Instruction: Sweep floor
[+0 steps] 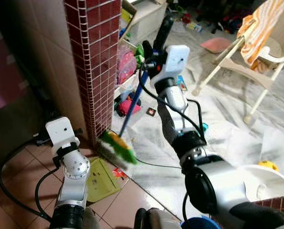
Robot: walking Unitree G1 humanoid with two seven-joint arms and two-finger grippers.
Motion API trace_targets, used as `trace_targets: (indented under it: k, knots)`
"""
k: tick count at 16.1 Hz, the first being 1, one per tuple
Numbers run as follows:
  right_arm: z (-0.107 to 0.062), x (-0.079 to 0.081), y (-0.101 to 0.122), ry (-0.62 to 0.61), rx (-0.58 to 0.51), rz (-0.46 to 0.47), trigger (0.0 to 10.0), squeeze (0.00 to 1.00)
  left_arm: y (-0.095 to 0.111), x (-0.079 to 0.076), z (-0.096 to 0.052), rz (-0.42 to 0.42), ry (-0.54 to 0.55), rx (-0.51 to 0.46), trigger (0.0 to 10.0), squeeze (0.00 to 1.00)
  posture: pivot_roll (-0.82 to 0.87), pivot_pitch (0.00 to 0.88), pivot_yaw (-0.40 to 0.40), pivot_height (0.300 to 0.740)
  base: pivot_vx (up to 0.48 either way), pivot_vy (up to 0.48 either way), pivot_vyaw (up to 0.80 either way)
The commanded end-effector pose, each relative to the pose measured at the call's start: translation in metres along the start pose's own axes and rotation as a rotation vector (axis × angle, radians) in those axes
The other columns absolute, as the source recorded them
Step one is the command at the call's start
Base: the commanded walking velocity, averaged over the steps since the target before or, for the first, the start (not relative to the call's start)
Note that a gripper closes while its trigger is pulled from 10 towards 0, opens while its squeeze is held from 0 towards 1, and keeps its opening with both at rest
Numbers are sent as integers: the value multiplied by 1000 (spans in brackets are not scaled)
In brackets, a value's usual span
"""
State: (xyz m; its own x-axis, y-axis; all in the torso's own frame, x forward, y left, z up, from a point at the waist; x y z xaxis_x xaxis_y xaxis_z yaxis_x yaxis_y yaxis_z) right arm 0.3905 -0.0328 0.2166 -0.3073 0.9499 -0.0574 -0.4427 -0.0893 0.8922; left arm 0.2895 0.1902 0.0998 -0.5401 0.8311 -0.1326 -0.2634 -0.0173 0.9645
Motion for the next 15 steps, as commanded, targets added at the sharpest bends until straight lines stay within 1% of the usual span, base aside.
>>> trace_targets:
  k: [1, 3, 4, 5, 6, 7, 8, 9, 11, 12, 14, 15]
  knots:
    - [-14, 32, -8, 56, -4, 99, 10000, 0, -3, -4, -5, 18, -19, 21, 10000, 0, 91, 156, -183, 740, 0, 0, 0]
    - [-29, 48, -17, 138, 5, 138, 10000, 0, -2, -6, -3, 16, -22, 18, 10000, 0, 86, 156, -181, 740, 0, 0, 0]
    - [-33, 52, -20, 166, 6, 148, 10000, 0, -2, -7, -2, 15, -22, 18, 10000, 0, 80, 153, -180, 740, 0, 0, 0]
    - [-37, 56, -23, 209, 24, 199, 10000, 0, -2, -8, -1, 13, -23, 21, 10000, 0, 65, 147, -177, 740, 0, 0, 0]
    - [-38, 56, -24, 222, 27, 212, 10000, 0, -3, -9, 0, 14, -24, 22, 10000, 0, 61, 143, -176, 740, 0, 0, 0]
    - [-45, 58, -27, 313, 53, 265, 10000, 0, -2, -12, 2, 10, -32, 23, 10000, 0, 53, 136, -171, 740, 0, 0, 0]
    - [-50, 56, -31, 372, 97, 286, 10000, 0, -2, -14, 3, 7, -40, 22, 10000, 0, 48, 131, -169, 740, 0, 0, 0]
    - [-53, 50, -31, 401, 115, 314, 10000, 0, -2, -16, 4, 6, -45, 23, 10000, 0, 41, 126, -166, 740, 0, 0, 0]
    - [-53, 39, -27, 417, 129, 368, 10000, 0, -2, -17, 7, 7, -49, 24, 10000, 0, 32, 120, -163, 740, 0, 0, 0]
    - [-49, 34, -20, 415, 109, 369, 10000, 0, -2, -18, 7, 10, -52, 24, 10000, 0, 29, 119, -161, 740, 0, 0, 0]
    - [-36, 22, 2, 408, 49, 375, 10000, 0, -3, -19, 8, 12, -57, 25, 10000, 0, 23, 116, -160, 740, 0, 0, 0]
    - [-23, 13, 20, 400, -9, 345, 10000, 0, -3, -21, 8, 13, -61, 27, 10000, 0, 15, 115, -158, 740, 0, 0, 0]
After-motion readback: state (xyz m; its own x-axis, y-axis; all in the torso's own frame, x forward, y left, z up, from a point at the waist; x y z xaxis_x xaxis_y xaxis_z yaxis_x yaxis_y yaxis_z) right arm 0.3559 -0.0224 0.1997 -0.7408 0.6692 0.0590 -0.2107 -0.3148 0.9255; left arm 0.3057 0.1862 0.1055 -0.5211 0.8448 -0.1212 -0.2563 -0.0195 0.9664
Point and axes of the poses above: a point about 5 cm out from each wrist's last joint towards the gripper, its own z axis pointing out of the wrist towards the gripper, its own y axis along the axis of the wrist's last joint, x = y × z, the point moved 2 cm from there along z, pointing out of the wrist towards the gripper, and after that the axes turned 12 degrees about -z, right-handed, at the moved point
